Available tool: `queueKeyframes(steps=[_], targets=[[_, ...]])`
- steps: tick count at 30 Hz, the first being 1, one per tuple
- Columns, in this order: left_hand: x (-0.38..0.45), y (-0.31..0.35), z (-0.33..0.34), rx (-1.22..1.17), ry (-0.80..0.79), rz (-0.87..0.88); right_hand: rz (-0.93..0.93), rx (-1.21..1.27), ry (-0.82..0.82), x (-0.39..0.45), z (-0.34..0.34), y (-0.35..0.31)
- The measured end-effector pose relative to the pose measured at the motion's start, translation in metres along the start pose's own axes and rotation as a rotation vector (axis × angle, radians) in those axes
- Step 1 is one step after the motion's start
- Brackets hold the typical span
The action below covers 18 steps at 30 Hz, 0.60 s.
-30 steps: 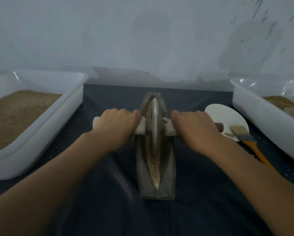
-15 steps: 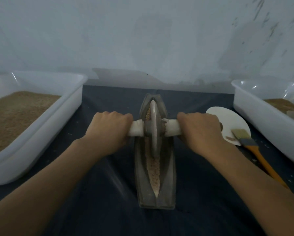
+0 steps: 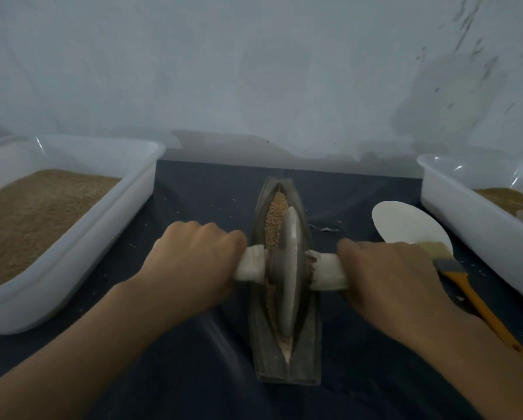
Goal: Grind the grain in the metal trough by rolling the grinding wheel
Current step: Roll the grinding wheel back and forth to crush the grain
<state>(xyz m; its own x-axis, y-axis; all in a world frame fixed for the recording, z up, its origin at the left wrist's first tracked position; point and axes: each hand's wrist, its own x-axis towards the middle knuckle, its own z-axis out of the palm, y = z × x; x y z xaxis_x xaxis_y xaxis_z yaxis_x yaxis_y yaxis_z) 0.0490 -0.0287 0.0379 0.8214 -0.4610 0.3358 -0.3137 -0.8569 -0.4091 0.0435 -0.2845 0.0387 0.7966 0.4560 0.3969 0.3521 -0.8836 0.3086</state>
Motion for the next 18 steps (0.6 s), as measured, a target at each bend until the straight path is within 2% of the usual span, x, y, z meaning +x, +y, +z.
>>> queueKeyframes(steps=[4, 9, 18], targets=[[0.01, -0.001, 0.022, -0.042, -0.071, -0.083, -0.031, -0.061, -0.057, 0.018, 0.009, -0.002], [0.042, -0.012, 0.041, -0.13, -0.113, -0.147, 0.012, -0.07, -0.042, 0.062, 0.031, 0.009], [0.044, -0.013, 0.038, -0.116, -0.121, -0.107, 0.021, -0.12, -0.061, 0.048, 0.043, 0.03]])
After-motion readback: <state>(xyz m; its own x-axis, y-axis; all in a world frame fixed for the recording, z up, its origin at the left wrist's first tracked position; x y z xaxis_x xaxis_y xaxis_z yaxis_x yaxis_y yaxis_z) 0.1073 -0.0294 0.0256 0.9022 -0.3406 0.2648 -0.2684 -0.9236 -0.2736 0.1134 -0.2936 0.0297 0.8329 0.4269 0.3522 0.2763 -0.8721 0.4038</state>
